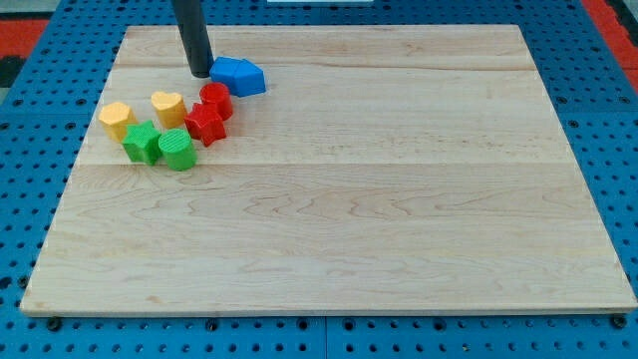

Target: Put the blue cube vertically above the blue triangle

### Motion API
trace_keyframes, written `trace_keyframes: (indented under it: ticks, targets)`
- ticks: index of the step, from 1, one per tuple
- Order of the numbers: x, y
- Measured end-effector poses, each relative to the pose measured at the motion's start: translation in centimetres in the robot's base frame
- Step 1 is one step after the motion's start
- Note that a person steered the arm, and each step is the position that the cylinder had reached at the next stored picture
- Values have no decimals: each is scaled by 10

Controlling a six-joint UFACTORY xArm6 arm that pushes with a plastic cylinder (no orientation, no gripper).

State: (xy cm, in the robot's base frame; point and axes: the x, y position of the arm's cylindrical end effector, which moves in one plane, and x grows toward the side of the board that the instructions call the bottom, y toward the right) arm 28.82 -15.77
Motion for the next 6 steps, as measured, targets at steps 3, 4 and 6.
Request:
trace_keyframes:
  ticks: [3, 4, 6]
  targets:
    - [19, 32]
    - [-23, 34]
    - [-30, -16]
